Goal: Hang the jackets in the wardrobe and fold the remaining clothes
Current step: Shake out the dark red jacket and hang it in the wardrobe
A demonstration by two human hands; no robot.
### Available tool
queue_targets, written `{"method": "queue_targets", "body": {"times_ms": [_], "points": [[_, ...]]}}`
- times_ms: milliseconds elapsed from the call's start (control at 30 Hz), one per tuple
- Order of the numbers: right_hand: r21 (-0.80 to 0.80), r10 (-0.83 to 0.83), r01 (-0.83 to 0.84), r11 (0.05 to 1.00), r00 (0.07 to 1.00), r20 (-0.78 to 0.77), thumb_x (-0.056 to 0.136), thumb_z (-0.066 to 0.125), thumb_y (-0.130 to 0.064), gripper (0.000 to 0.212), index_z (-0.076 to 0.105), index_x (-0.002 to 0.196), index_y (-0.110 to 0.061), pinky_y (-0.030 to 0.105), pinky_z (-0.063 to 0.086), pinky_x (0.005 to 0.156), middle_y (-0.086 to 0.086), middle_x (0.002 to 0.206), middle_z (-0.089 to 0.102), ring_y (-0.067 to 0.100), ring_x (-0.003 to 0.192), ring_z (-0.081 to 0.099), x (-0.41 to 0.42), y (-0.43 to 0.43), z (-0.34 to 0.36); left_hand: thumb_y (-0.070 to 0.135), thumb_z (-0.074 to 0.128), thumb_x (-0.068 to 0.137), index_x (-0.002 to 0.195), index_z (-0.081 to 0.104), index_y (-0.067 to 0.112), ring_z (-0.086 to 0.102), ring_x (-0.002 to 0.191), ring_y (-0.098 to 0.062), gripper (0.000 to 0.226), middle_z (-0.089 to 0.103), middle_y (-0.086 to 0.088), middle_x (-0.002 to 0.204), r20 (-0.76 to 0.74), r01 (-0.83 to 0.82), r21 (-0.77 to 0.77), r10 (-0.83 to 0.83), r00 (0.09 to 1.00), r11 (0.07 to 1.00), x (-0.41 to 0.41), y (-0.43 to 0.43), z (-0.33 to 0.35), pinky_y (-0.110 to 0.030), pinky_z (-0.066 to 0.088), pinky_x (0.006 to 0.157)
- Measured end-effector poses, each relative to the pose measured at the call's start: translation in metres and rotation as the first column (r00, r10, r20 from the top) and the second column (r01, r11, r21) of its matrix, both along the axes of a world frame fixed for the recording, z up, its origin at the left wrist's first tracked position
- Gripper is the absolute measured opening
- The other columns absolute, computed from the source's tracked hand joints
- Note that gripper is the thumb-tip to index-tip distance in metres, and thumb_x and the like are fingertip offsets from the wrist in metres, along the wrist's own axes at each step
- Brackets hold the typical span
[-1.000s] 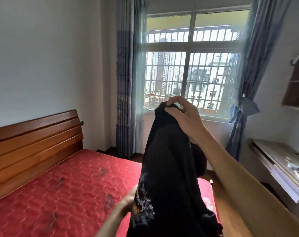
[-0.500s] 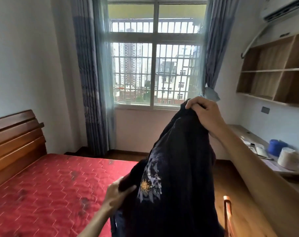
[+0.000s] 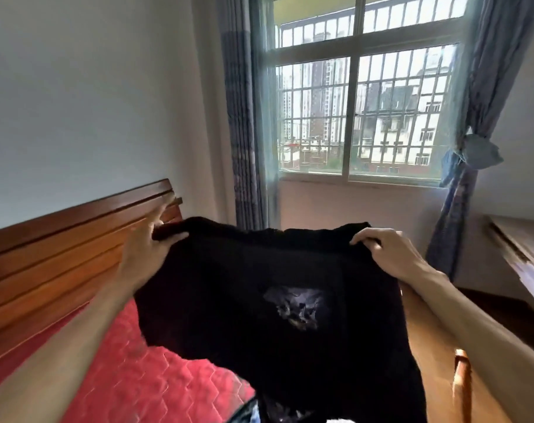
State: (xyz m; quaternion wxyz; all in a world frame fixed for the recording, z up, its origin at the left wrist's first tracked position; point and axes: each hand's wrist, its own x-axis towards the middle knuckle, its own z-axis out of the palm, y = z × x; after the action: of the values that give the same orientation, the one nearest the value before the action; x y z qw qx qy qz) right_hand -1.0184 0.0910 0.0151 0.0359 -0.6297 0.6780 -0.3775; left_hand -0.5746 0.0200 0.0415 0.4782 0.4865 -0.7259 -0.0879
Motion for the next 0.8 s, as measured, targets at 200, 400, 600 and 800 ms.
{"method": "queue_targets", "body": {"times_ms": [200,400,600,800], "points": [[-0.027,0.226,-0.225,0.974,0.973,0.049,0.093,0.056,-0.006,0.038,0.071,0.088,-0.041,0.032,0.051,0.059,-0.008,0.084,0.073,0.02,0.055,0.06,0.038,-0.001,-0.007,0.022,0.072,0.09,0.089,0.059,0.068,0.059,0.094,0.014,0.048,0.057,0.052,0.089,0.066,-0.131,-0.199,0.147,0.987,0.971,0.029,0.08,0.064,0.002,0.037,0.088],[0.044,0.537,-0.556,0.83,0.818,0.207,0.072,0.08,-0.048,0.035,0.066,0.105,-0.043,0.029,0.05,0.092,-0.018,0.102,0.071,0.002,0.097,0.066,0.116,-0.009,-0.023,0.02,0.073,0.089,0.105,0.073,0.021,0.063,0.093,-0.004,0.016,0.065,0.03,0.092,0.01,-0.347,-0.357,0.375,0.927,0.867,0.077,0.127,0.105,0.004,0.036,0.084],[0.176,0.681,-0.66,0.731,0.725,-0.109,0.058,0.077,-0.039,0.086,0.037,0.134,-0.042,0.031,0.05,0.089,-0.008,0.122,0.056,0.016,0.107,0.058,0.22,-0.02,-0.046,0.018,0.072,0.089,0.104,0.074,0.014,0.064,0.083,-0.008,0.015,0.07,0.008,0.089,-0.035,-0.569,-0.289,0.585,0.81,0.77,0.137,0.188,0.116,0.004,0.039,0.074],[0.023,0.642,-0.665,0.747,0.712,-0.283,0.073,0.073,-0.042,0.055,0.059,0.124,-0.025,0.039,0.055,0.08,0.002,0.128,0.051,0.028,0.107,0.058,0.351,-0.022,-0.037,0.034,0.074,0.087,0.098,0.073,0.03,0.069,0.073,-0.008,0.012,0.07,0.015,0.08,-0.013,-0.78,-0.263,0.807,0.591,0.567,0.236,0.298,0.12,-0.018,0.049,0.073]]}}
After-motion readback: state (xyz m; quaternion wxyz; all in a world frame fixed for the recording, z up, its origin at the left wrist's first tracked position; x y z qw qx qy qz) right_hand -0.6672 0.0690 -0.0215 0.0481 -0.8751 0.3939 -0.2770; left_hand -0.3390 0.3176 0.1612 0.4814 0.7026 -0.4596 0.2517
